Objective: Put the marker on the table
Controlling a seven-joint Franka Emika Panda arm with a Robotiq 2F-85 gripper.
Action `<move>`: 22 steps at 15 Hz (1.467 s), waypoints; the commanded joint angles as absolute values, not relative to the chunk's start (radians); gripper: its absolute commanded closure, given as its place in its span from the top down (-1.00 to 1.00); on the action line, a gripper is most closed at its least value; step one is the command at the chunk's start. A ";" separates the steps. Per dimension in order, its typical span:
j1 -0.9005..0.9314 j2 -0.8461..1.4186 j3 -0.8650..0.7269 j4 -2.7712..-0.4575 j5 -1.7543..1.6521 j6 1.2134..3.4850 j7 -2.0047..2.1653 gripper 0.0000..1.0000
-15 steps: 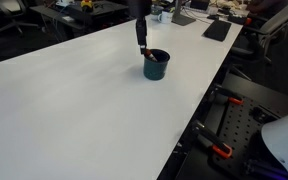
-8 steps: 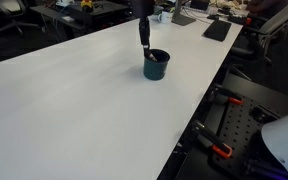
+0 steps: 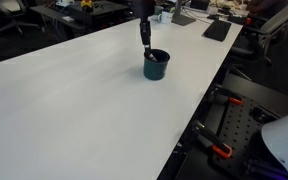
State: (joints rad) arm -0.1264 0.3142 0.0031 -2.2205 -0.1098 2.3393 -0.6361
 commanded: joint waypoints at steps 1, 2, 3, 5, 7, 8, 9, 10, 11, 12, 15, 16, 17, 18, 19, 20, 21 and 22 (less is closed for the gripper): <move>-0.124 0.306 0.004 -2.221 -0.103 2.316 -0.614 -1.00; -0.124 0.306 0.004 -2.222 -0.103 2.315 -0.614 -0.97; -0.124 0.306 0.004 -2.222 -0.101 2.316 -0.615 -0.93; -0.124 0.307 0.004 -2.223 -0.100 2.315 -0.615 -0.93; -0.125 0.307 0.005 -2.223 -0.100 2.314 -0.618 -0.93; -0.124 0.305 0.005 -2.225 -0.100 2.314 -0.615 -0.93; -0.124 0.300 0.005 -2.226 -0.096 2.313 -0.610 -0.93; -0.128 0.288 0.008 -2.227 -0.082 2.311 -0.615 -0.93; -0.134 0.269 0.009 -2.227 -0.064 2.306 -0.620 -0.93; -0.140 0.244 0.006 -2.229 -0.048 2.306 -0.617 -0.93; -0.156 0.155 -0.008 -2.235 0.001 2.306 -0.615 -0.93; -0.160 0.124 -0.015 -2.236 0.013 2.304 -0.613 -0.93; -0.162 0.090 -0.026 -2.235 0.011 2.306 -0.607 -0.93; -0.160 0.059 -0.039 -2.232 0.000 2.305 -0.595 -0.93; -0.158 0.031 -0.052 -2.228 -0.010 2.305 -0.587 -0.93; -0.156 0.008 -0.066 -2.222 -0.030 2.307 -0.569 -0.93; -0.154 -0.015 -0.076 -2.218 -0.041 2.305 -0.565 -0.93; -0.154 -0.028 -0.088 -2.212 -0.068 2.310 -0.546 -0.93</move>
State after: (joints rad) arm -0.1627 0.0400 -0.0615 -2.2112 -0.0184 2.3313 -0.6046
